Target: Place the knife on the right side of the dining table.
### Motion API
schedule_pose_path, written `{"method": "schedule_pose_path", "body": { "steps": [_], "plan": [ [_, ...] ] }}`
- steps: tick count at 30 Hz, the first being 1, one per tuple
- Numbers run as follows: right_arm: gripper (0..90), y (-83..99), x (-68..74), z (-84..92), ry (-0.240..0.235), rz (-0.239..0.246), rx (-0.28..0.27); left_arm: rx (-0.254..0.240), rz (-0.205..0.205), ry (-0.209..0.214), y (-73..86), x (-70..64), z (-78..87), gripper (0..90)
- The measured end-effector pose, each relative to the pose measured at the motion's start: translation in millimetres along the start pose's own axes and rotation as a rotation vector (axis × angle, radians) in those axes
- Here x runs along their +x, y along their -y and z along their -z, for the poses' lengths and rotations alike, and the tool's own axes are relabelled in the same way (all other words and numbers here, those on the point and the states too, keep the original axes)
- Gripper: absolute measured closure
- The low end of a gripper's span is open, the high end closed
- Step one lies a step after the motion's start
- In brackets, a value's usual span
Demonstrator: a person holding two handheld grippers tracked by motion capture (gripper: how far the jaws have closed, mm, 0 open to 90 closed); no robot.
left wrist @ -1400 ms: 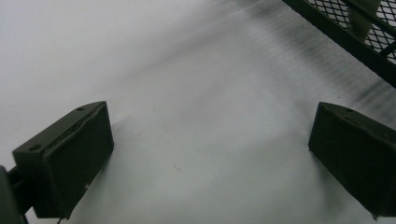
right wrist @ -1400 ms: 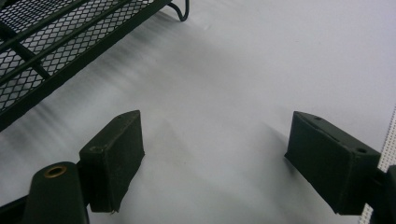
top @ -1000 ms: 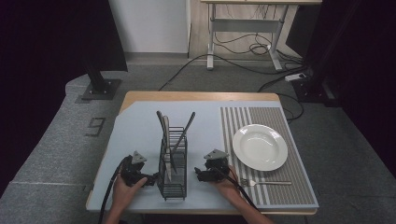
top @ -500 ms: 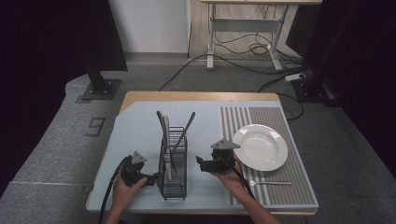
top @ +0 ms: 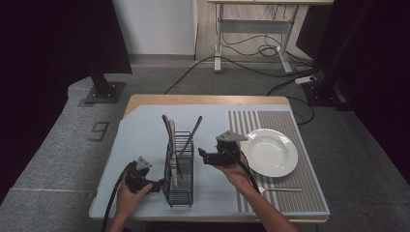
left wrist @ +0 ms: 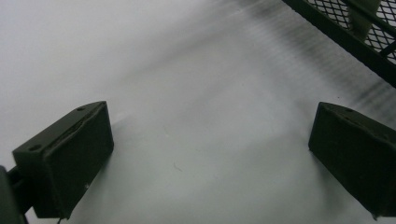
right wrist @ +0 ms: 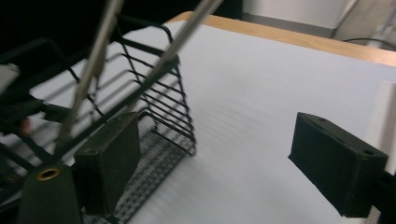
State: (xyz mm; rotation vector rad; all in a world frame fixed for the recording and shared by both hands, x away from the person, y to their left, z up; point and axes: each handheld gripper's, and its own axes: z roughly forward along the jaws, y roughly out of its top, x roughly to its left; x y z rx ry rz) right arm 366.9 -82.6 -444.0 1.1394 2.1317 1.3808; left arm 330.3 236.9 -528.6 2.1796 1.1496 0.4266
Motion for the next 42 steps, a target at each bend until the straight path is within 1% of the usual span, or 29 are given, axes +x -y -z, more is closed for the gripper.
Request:
{"method": "schedule_pose_path", "body": {
  "steps": [1,3,5,9,13,15,17,19,24,27,29,30,33,34,35,36,37,38,40,42],
  "plan": [
    [16.5,-3.2,0.2,-0.6,-0.017,-0.008,0.002,0.000,0.000,-0.001,0.0,0.0,0.0,0.0],
    [18.4,-9.3,0.6,-2.4,-0.019,-0.001,-0.009,0.000,0.000,-0.001,0.0,0.0,0.0,0.0],
    [20.7,-12.9,0.9,-3.7,-0.033,-0.001,-0.017,0.001,-0.001,0.000,0.0,0.0,0.1,0.0],
    [23.3,-19.4,2.3,-7.5,-0.039,0.020,-0.026,0.001,-0.002,-0.001,0.0,0.1,0.1,0.0],
    [26.2,-23.7,1.9,-10.5,-0.048,0.017,-0.040,0.002,-0.003,0.000,0.0,0.1,0.2,0.0],
    [27.8,-29.0,-0.9,-14.8,-0.070,-0.006,-0.047,0.001,-0.002,0.000,0.0,0.1,0.1,0.0],
    [28.1,-31.4,-1.8,-16.1,-0.079,-0.014,-0.050,0.002,-0.002,-0.001,0.0,0.1,0.1,0.0],
    [29.3,-39.5,-4.0,-19.9,-0.079,-0.025,-0.070,0.001,-0.002,-0.001,0.0,0.1,0.1,0.0],
    [32.4,-48.0,-4.7,-28.4,-0.070,-0.033,-0.079,0.000,-0.002,-0.001,0.1,0.0,0.0,0.0],
    [37.1,-50.1,-4.5,-34.6,-0.066,-0.020,-0.073,-0.002,0.001,0.000,0.1,-0.1,-0.1,0.0],
    [39.8,-50.6,-3.2,-38.2,-0.049,0.003,-0.069,-0.001,0.001,0.000,0.0,-0.1,-0.1,0.0],
    [41.9,-50.7,-3.0,-39.7,-0.050,0.007,-0.069,-0.001,0.001,0.000,0.0,-0.1,-0.1,0.0],
    [46.9,-50.9,-4.0,-44.0,-0.070,0.001,-0.067,-0.001,0.001,-0.001,0.0,-0.1,-0.1,0.0],
    [46.9,-50.9,-4.0,-44.0,-0.070,0.001,-0.067,0.000,0.000,0.000,0.0,0.0,0.0,0.0],
    [52.3,-51.1,-5.8,-45.9,-0.086,-0.012,-0.067,0.000,0.000,0.000,0.0,0.0,0.0,0.0],
    [54.5,-51.2,-6.4,-46.3,-0.092,-0.014,-0.065,0.000,0.000,0.000,0.0,0.0,0.0,0.0],
    [54.5,-51.2,-6.4,-46.3,-0.092,-0.014,-0.065,0.000,0.000,0.000,0.0,0.0,0.0,0.0],
    [60.6,-51.2,-7.3,-47.8,-0.111,-0.015,-0.065,0.000,0.000,0.000,0.0,0.0,-0.1,0.0],
    [64.4,-51.5,-7.8,-48.5,-0.111,-0.016,-0.064,0.000,0.000,0.000,0.0,0.0,0.0,0.0],
    [66.6,-52.1,-9.9,-48.6,-0.129,-0.045,-0.066,0.000,0.000,0.000,0.0,0.0,0.0,0.0]
  ]
}}
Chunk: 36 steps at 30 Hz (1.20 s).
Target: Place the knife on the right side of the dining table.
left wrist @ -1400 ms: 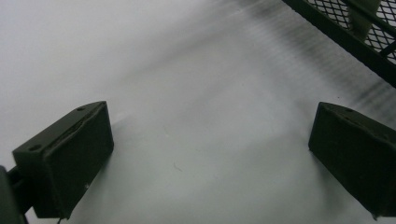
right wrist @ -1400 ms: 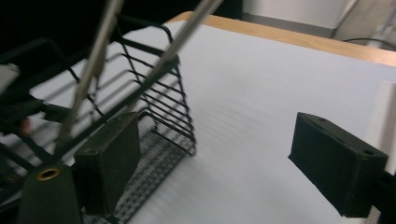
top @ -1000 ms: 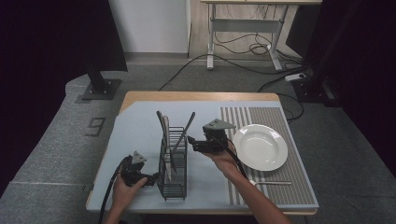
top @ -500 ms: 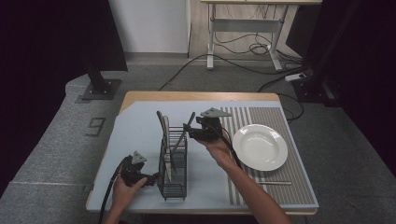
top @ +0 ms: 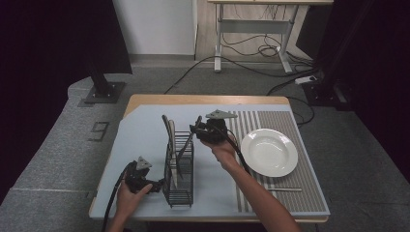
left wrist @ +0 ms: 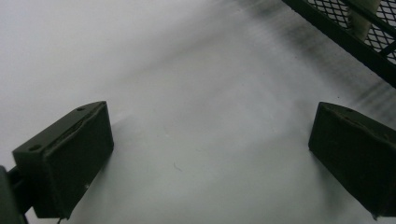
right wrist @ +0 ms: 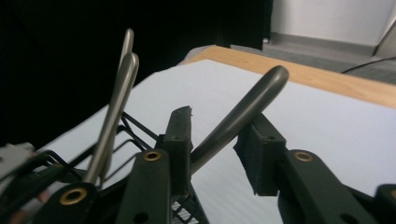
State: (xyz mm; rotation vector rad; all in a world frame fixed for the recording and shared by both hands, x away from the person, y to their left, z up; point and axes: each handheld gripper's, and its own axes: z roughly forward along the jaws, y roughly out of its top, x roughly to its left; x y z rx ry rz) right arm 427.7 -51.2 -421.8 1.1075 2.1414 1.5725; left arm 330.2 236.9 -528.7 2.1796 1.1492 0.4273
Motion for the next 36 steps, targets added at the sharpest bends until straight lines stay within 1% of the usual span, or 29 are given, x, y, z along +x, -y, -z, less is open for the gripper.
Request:
{"method": "schedule_pose_path", "body": {
  "steps": [3,9,10,11,12,13,14,16,18,19,20,24,27,31,32,34,36],
  "plan": [
    [68.8,-1.1,-2.7,1.1,-0.026,-0.037,-0.015,0.000,0.000,0.000,0.0,0.0,0.0,0.0],
    [74.2,-8.3,-5.1,11.0,-0.035,-0.058,-0.100,0.000,0.000,0.000,0.0,0.0,0.0,0.0],
    [75.2,-9.7,-5.9,13.5,-0.036,-0.058,-0.114,0.000,0.000,0.000,0.0,0.0,0.0,0.0],
    [75.2,-9.7,-5.9,13.5,-0.036,-0.058,-0.114,0.000,0.000,0.000,0.0,0.0,0.0,0.0],
    [76.7,-12.5,-7.5,19.0,-0.036,-0.054,-0.137,0.000,0.000,0.000,0.0,0.0,0.0,0.0],
    [76.7,-12.5,-7.5,19.0,-0.036,-0.054,-0.137,0.000,0.000,0.000,0.0,0.0,0.0,0.0],
    [77.6,-14.9,-7.8,24.0,-0.042,-0.048,-0.156,0.001,0.000,0.000,0.0,0.0,0.0,0.0],
    [77.9,-15.5,-6.2,26.6,-0.050,-0.034,-0.166,0.001,0.000,0.000,-0.1,0.0,0.1,0.0],
    [78.4,-15.1,-3.2,27.9,-0.064,-0.015,-0.170,0.001,0.000,0.000,0.0,0.0,0.1,0.0],
    [78.4,-15.1,-3.2,27.9,-0.064,-0.015,-0.170,0.001,0.000,0.000,0.0,0.0,0.1,0.0],
    [79.0,-14.9,0.4,29.5,-0.084,-0.008,-0.171,0.001,0.000,0.000,0.0,0.0,0.1,0.0],
    [79.4,-13.9,5.5,31.6,-0.095,0.005,-0.167,0.001,-0.001,-0.001,0.0,0.0,0.1,0.0],
    [79.3,-12.6,7.9,32.7,-0.087,0.016,-0.165,0.002,-0.001,0.000,0.0,0.0,0.1,0.0],
    [78.9,-12.1,7.8,33.1,-0.079,0.019,-0.161,0.002,-0.001,-0.001,0.0,0.0,0.1,0.0],
    [78.2,-11.8,8.0,33.0,-0.076,0.025,-0.157,0.002,-0.001,0.000,0.0,0.1,0.1,0.0],
    [77.3,-8.8,10.6,31.7,-0.048,0.062,-0.137,0.002,-0.001,0.000,0.0,0.1,0.1,0.0],
    [77.4,-8.5,10.5,31.8,-0.051,0.059,-0.137,0.002,-0.001,0.000,0.0,0.1,0.1,0.0]
  ]
}}
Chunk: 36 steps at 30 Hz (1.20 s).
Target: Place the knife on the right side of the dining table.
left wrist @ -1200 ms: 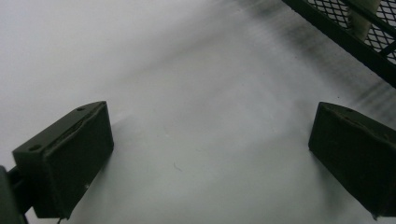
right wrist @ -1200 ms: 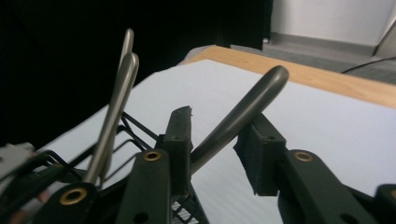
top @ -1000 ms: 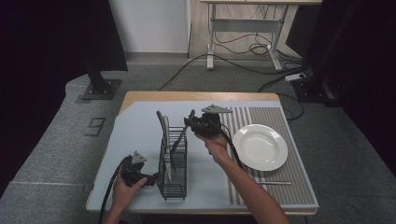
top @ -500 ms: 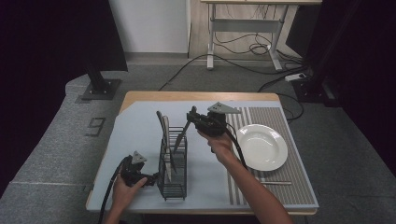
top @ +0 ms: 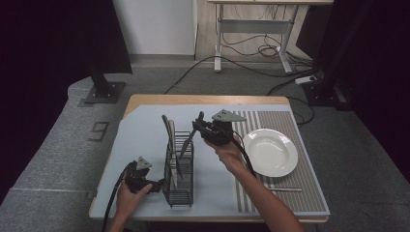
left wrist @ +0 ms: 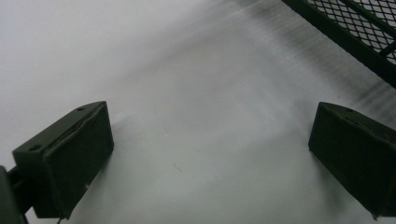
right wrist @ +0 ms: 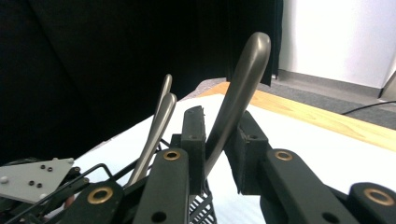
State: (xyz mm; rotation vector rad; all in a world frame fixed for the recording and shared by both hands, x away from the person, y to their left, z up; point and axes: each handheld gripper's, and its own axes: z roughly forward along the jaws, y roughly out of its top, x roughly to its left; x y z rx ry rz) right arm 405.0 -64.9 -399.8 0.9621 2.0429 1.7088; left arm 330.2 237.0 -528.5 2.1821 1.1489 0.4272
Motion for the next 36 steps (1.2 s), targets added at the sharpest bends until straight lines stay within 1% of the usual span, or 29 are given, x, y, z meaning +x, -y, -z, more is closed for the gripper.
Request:
{"method": "schedule_pose_path", "body": {
  "steps": [5,6,8,10,12,13,14,15,17,19,21,24,26,27,28,29,32,33,35,36],
  "plan": [
    [77.3,0.4,1.0,-0.1,0.001,0.016,0.009,0.000,0.000,0.000,0.0,-0.1,0.0,0.0],
    [77.5,0.2,1.1,0.2,0.001,0.015,0.010,-0.001,0.000,0.000,0.0,-0.1,0.0,0.0],
    [79.0,-0.5,1.1,1.7,-0.013,-0.006,0.009,-0.001,-0.001,-0.001,0.0,-0.1,0.0,0.0],
    [80.9,-1.1,1.5,2.7,-0.047,-0.034,0.000,-0.001,0.000,-0.001,0.0,-0.1,0.0,0.0],
    [83.2,-2.6,3.4,4.1,-0.073,-0.051,-0.017,-0.001,0.000,-0.001,0.0,-0.1,0.0,0.0],
    [83.3,-3.7,5.0,5.4,-0.069,-0.043,-0.032,-0.001,-0.001,-0.001,0.0,-0.1,0.0,0.0],
    [83.3,-5.3,7.0,7.2,-0.053,-0.022,-0.038,-0.001,0.000,-0.001,0.1,-0.1,0.0,0.0],
    [83.3,-6.6,7.8,9.1,-0.049,-0.010,-0.050,-0.001,-0.001,-0.001,0.0,-0.1,0.0,0.0],
    [83.3,-9.4,7.0,14.2,-0.070,-0.036,-0.069,-0.001,-0.001,-0.001,0.0,-0.1,0.0,0.0],
    [83.3,-12.7,6.1,20.7,-0.078,-0.046,-0.089,-0.002,-0.001,-0.001,0.1,-0.1,-0.1,0.0],
    [83.3,-17.2,5.0,29.1,-0.075,-0.043,-0.118,-0.003,0.000,-0.001,0.1,-0.1,-0.1,0.0],
    [83.3,-26.4,1.1,44.9,-0.079,-0.059,-0.172,-0.002,-0.001,-0.001,0.1,-0.1,-0.1,0.0],
    [83.3,-33.7,-2.0,57.9,-0.070,-0.070,-0.207,-0.002,-0.001,-0.001,0.1,-0.1,-0.1,0.0],
    [83.3,-33.7,-2.0,57.9,-0.070,-0.070,-0.207,-0.002,-0.001,-0.001,0.1,-0.1,-0.1,0.0],
    [83.3,-37.4,-3.4,64.3,-0.066,-0.070,-0.230,-0.002,0.000,-0.001,0.1,-0.1,-0.1,0.0],
    [83.3,-45.3,-7.3,79.2,-0.058,-0.075,-0.278,-0.002,-0.001,-0.001,0.1,-0.1,-0.1,0.0],
    [83.3,-52.3,-14.0,94.9,-0.050,-0.085,-0.321,-0.002,-0.001,0.000,0.1,-0.1,-0.1,0.0],
    [83.3,-52.3,-14.0,94.9,-0.050,-0.085,-0.321,-0.002,-0.001,0.000,0.1,-0.1,-0.1,0.0],
    [83.3,-54.5,-21.4,104.8,-0.035,-0.100,-0.342,-0.002,-0.001,-0.001,0.1,-0.1,-0.1,0.0],
    [83.3,-54.2,-24.2,107.0,-0.030,-0.104,-0.343,-0.002,-0.001,-0.001,0.1,-0.1,-0.1,0.0]
  ]
}}
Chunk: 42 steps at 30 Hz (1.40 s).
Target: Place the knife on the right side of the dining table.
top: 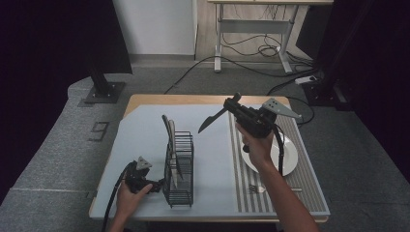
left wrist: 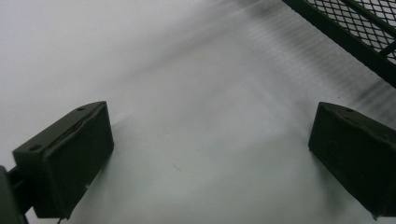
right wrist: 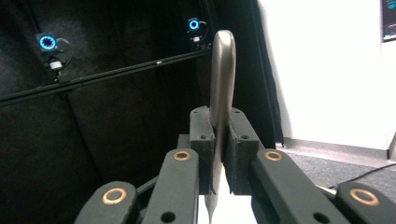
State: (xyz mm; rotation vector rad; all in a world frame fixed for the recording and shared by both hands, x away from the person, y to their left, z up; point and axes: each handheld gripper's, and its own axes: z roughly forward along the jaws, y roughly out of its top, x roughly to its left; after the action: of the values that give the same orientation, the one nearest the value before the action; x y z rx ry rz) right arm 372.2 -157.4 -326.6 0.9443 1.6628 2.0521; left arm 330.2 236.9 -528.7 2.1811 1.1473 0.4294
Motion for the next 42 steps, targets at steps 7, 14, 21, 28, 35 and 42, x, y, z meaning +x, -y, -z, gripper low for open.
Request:
{"method": "schedule_pose_path", "body": {
  "steps": [7,14,21,28,35,42],
  "plan": [
    [83.3,12.1,-18.8,4.4,0.045,-0.021,0.034,0.000,0.000,0.000,0.0,0.0,0.0,0.0],
    [83.3,28.8,-34.8,-1.1,0.081,-0.048,0.080,0.000,0.001,0.000,0.0,0.0,0.0,0.0],
    [83.3,41.6,-50.2,-5.4,0.123,-0.071,0.101,0.000,0.001,0.000,0.0,0.0,0.0,0.0],
    [83.3,53.5,-69.3,-12.7,0.185,-0.065,0.124,0.001,0.000,0.000,0.0,0.0,0.0,0.0],
    [83.2,58.7,-89.1,-18.8,0.239,-0.071,0.119,0.000,0.002,0.000,0.0,-0.1,0.0,0.0],
    [83.2,63.1,-114.2,-20.9,0.307,-0.091,0.116,0.000,0.002,0.000,0.0,0.0,-0.1,0.0]
  ]
}}
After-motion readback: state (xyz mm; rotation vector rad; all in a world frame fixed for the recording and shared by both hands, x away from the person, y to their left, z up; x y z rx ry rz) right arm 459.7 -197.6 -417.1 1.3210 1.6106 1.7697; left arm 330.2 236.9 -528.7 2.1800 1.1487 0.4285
